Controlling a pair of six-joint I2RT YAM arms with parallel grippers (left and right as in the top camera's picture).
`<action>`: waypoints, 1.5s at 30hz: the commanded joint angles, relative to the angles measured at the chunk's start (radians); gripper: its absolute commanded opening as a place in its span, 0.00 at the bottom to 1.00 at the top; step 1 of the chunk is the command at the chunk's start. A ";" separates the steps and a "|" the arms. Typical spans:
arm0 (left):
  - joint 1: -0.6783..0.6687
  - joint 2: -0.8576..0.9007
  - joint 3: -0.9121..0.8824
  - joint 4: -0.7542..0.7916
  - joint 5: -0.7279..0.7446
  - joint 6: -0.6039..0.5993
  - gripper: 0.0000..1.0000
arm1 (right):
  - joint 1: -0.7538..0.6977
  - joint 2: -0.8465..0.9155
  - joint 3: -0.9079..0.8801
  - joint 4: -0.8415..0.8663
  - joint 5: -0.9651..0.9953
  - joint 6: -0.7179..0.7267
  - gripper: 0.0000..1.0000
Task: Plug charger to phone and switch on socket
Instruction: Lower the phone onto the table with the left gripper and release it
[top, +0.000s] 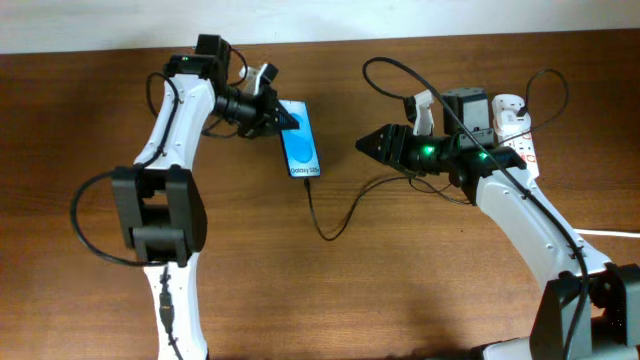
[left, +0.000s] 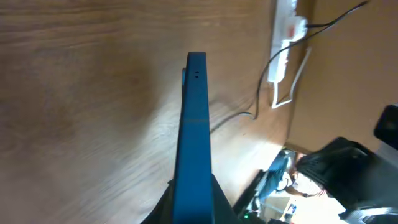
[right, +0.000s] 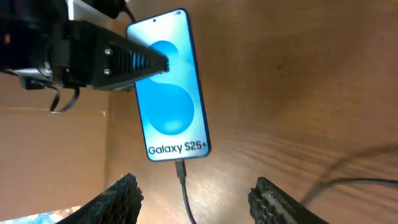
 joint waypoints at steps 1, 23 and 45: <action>-0.003 0.048 0.009 -0.001 -0.034 0.047 0.00 | -0.003 -0.006 0.006 -0.020 0.034 -0.034 0.62; -0.043 0.227 0.009 0.030 -0.148 0.024 0.31 | -0.003 -0.006 0.006 -0.073 0.037 -0.045 0.66; -0.037 0.227 0.014 -0.003 -0.657 0.041 0.66 | -0.002 -0.006 0.006 -0.136 0.165 -0.100 0.73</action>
